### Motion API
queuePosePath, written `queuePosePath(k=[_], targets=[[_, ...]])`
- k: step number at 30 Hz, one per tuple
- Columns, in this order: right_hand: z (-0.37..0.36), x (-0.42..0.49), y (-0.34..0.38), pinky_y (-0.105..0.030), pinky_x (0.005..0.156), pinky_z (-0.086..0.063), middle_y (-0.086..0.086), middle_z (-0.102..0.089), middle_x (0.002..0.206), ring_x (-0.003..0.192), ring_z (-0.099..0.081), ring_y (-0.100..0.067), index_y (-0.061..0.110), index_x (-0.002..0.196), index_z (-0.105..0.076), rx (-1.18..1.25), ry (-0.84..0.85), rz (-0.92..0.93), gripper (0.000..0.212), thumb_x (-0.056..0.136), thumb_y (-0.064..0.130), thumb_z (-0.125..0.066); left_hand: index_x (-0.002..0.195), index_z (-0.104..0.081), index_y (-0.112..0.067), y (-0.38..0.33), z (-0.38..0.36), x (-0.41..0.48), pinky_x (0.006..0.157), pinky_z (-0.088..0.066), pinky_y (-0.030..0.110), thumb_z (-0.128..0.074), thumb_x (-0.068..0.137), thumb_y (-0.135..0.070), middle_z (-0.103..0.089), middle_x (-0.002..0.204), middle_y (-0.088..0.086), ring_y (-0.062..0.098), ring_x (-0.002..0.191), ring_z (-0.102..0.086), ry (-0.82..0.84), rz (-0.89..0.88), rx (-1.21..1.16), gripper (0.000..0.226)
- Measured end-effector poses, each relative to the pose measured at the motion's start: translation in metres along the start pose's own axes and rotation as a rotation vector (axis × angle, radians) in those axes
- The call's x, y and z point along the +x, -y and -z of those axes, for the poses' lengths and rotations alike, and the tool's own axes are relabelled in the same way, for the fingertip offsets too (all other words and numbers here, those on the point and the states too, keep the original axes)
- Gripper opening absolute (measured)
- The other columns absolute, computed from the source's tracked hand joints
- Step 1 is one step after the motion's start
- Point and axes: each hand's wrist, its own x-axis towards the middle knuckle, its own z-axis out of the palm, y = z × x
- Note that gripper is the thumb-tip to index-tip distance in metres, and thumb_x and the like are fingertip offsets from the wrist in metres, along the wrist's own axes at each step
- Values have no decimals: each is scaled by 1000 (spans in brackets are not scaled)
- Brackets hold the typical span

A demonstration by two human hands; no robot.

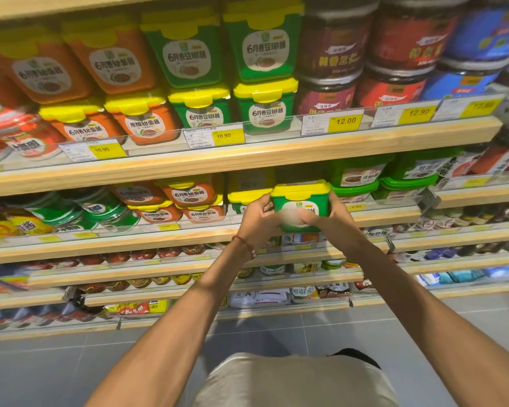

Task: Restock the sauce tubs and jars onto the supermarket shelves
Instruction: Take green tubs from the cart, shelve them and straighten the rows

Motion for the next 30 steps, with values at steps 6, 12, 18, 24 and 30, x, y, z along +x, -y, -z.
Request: queuePosePath(k=[6,12,18,24,30], targets=[[4,4,5,-47,93,-60,-6,-72,120,106,-73,-23,18,133,-56,-93,10,20,68,74,40,-82,132,-56,4,3,-2,-1,80,-60,24,-61,94,6,-65,129,19,31,116,-67,-82,-40,9,38],[3,7,7,-46,90,-62,-3,-73,118,103,-74,-20,21,135,-55,-152,-7,49,72,72,43,-83,127,-58,0,3,-1,1,84,-60,27,-61,93,7,-66,128,19,27,112,-68,-85,-64,21,34],[2,15,11,-47,83,-63,5,-76,105,95,-74,-16,26,121,-65,-338,-161,117,67,68,65,-78,136,-49,8,-3,-3,14,92,-59,32,-59,94,10,-61,133,22,28,119,-64,-130,-83,63,43],[0,16,7,-24,66,-57,7,-77,92,80,-71,-2,22,109,-74,-452,-306,131,40,77,42,-87,139,-51,3,0,-6,21,100,-55,50,-70,89,-2,-60,139,18,29,125,-62,-161,-19,135,53],[-7,22,5,-29,64,-56,3,-77,87,79,-72,-12,16,104,-75,-507,-411,138,44,74,44,-89,150,-38,2,-7,-12,24,101,-55,45,-71,88,4,-50,149,18,28,129,-59,-262,-32,180,70]])
